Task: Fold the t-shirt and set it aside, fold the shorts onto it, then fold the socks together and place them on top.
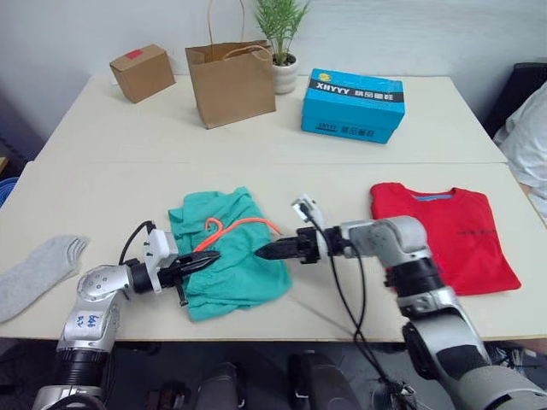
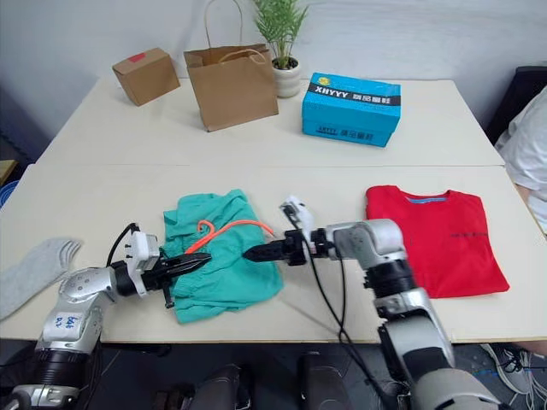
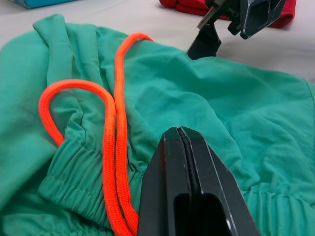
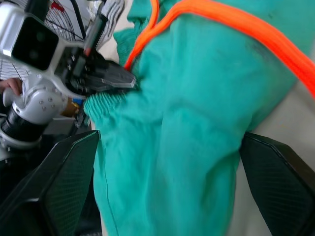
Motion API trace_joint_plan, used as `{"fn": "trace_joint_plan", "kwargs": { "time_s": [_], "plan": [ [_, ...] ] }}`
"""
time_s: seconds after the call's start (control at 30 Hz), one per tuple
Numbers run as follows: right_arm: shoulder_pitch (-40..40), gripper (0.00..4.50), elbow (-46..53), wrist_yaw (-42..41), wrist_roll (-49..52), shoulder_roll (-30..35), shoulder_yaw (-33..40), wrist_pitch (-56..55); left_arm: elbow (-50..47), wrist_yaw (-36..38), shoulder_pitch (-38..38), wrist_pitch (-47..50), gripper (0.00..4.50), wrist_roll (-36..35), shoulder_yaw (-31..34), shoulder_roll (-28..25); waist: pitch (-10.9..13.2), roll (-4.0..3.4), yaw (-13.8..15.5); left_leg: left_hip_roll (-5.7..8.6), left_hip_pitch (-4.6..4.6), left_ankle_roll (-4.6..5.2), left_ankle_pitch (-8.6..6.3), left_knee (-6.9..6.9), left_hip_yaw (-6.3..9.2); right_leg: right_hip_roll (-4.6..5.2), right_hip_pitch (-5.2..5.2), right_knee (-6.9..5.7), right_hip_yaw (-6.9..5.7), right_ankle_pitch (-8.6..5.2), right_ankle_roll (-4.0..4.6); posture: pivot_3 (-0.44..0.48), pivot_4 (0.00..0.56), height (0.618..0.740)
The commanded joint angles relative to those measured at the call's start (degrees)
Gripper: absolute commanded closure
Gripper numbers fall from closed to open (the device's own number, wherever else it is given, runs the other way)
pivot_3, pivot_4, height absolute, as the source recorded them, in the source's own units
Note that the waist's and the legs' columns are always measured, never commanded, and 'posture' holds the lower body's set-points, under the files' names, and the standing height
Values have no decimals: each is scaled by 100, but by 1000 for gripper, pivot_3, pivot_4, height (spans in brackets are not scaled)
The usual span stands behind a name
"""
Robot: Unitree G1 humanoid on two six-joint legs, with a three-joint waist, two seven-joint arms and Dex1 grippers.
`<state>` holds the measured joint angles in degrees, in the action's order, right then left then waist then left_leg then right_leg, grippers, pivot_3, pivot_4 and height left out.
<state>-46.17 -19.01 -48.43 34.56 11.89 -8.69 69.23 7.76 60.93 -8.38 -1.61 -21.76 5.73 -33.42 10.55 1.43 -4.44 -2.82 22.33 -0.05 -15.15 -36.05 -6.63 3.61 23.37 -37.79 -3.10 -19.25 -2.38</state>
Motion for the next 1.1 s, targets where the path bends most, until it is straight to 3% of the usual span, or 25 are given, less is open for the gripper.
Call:
{"fn": "trace_joint_plan", "kwargs": {
  "time_s": [0.03, 0.3, 0.4, 0.57, 0.67, 0.8, 1.03, 1.1],
  "plan": [
    [-206, 977, -574, 182, -161, -318, 24, -119, 82, 1, 111, -129, 4500, -70, 105, 78, 0, 0, -13, 0, 0, 0, 0, 0, 0, 0, 0, 0, 0, 0, 0, 0, 150, 740],
    [-142, 3693, -440, 106, -158, -365, 145, -171, 164, 114, 138, -286, 4500, -168, 209, 114, -1, 1, -35, 1, 6, 0, -1, 4, -1, 2, 5, 5, 0, 0, 0, 0, 150, 740],
    [30, 4447, 328, -92, 241, 20, 462, 174, -149, 101, 198, -160, 4500, -366, 268, 134, -1, 1, -16, 1, 4, 1, 2, 1, 0, 2, 3, 1, 0, 1, 0, 0, 150, 740],
    [469, 4447, 2157, -918, 1415, 1369, 1022, 998, -1083, -199, 338, 508, 4500, -933, 401, 204, 7, -10, 145, 9, 55, 14, -8, -1, 8, 12, 34, 25, -4, 5, -9, 0, 150, 740],
    [574, 4500, 2727, -1323, 1994, 2630, 1592, 1541, -1798, -573, 382, 1158, 3946, -1299, 396, 260, 7, -10, 152, 9, 71, 21, -13, -1, 16, 12, 37, 44, -14, 8, -15, 0, 150, 740],
    [885, 4500, 2869, -1930, 1968, 4472, 1944, 1287, -2397, -770, 347, 1674, 2658, -1474, 218, 282, 11, -17, 267, 12, 78, 28, -17, 1, 22, 10, 30, 72, -22, 9, -19, 0, 150, 740],
    [1528, 4500, 1578, -2707, 1128, 6425, 2270, 43, -2348, -773, 210, 1820, 396, -1404, 105, 342, 15, -23, 293, 9, 70, 27, -14, -11, 14, -8, 23, 71, -13, 12, -20, 0, 150, 740],
    [1745, 4500, 1027, -2943, 792, 6753, 2259, -450, -2331, -692, 174, 1866, 48, -1412, 56, 300, 15, -23, 295, 10, 70, 28, -14, -13, 9, -7, 22, 76, -7, 14, -24, 0, 150, 740]
  ]
}}
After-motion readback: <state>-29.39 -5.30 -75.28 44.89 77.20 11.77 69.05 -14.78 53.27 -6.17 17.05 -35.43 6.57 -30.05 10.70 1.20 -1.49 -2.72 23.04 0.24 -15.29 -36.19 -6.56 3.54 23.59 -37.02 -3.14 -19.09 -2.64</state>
